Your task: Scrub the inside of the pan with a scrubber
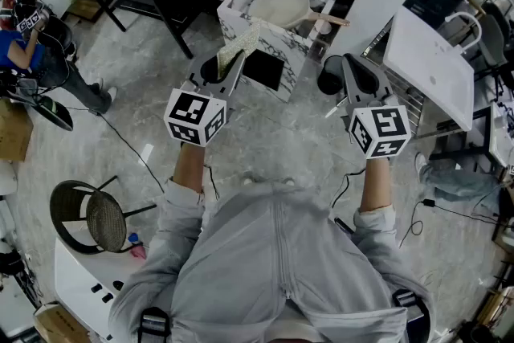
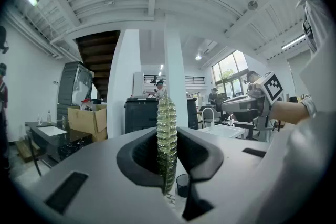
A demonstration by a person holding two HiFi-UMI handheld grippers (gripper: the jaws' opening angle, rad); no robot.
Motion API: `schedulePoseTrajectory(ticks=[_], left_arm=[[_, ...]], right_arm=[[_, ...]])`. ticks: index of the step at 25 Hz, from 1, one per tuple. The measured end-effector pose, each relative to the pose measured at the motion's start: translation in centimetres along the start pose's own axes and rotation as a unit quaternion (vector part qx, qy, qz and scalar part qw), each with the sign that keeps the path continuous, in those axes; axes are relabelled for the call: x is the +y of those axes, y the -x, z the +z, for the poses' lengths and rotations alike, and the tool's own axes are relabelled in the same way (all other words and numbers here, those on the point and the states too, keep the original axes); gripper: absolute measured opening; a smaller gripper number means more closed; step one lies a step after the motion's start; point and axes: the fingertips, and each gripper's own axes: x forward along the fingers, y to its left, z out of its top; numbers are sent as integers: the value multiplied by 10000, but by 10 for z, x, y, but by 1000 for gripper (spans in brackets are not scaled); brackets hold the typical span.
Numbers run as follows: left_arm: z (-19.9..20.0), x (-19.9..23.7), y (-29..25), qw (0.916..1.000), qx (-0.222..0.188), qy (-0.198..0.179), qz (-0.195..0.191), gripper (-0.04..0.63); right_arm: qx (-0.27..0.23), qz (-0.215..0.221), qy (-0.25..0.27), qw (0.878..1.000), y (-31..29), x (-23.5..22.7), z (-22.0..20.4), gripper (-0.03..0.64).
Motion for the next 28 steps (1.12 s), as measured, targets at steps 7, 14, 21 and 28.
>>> schedulePoseTrajectory(ticks=[7,14,21,28], left_arm=[[-3,12,12,9999,31,-77,-80,72],[-17,31,34,9998,49,-95,-172,72],[-30,46,48,9998,33,5,-202,72],[-37,65,33,9999,35,11,-108,72]], right_arm=[[0,-84,-109,9999,-4,16,0,34],[11,-203,-314,9993,-4,43,-6,35],[108,-124,-300,9994,-10,66,-10,34],[-6,-77,-258,9996,-36,55,-5,34]])
